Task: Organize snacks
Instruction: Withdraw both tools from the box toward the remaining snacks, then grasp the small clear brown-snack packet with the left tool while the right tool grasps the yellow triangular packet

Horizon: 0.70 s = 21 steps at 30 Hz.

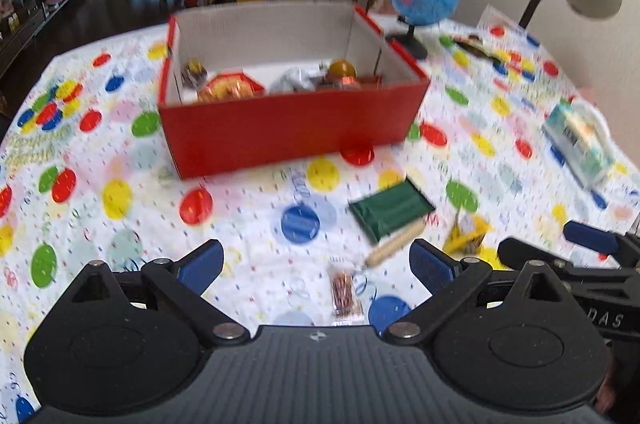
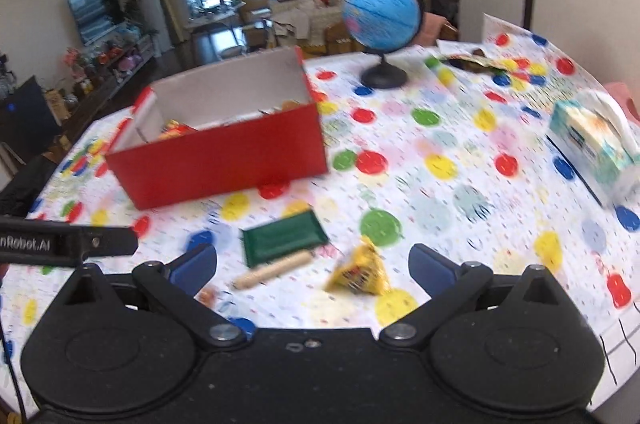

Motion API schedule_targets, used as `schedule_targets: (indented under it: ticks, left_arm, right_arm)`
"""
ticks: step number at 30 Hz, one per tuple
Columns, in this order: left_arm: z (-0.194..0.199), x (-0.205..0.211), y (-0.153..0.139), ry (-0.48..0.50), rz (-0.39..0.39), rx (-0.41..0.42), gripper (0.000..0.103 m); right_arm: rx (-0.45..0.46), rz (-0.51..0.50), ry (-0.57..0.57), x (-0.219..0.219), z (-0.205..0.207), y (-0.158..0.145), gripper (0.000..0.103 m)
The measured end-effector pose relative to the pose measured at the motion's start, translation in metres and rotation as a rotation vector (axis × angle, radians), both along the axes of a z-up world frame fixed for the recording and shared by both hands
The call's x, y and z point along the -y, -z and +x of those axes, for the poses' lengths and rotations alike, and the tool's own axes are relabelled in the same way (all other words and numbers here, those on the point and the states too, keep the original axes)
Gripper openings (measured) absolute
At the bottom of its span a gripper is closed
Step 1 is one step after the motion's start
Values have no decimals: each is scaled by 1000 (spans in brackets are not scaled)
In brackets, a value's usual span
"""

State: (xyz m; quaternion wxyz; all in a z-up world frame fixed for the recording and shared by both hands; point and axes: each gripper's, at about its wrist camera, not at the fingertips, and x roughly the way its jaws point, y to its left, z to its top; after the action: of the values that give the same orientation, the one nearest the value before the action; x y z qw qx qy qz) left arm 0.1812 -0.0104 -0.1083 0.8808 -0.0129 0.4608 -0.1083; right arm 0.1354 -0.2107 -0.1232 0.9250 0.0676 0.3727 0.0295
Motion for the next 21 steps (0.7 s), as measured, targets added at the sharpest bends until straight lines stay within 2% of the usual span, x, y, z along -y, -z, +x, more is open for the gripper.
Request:
schedule_targets:
  ticks: [7,15,21]
  left_arm:
    - [9,9,39,-43,21,-109,100]
    - [16,20,68,-72,54,-169,99]
    - [20,29,80,-75,78,-180,99]
  right_arm:
    - [-66,-21,23,11,5,31,99]
    - [-124,-36,-9,15,24,55,94]
    - [-143,-45,-31,16,44,66,88]
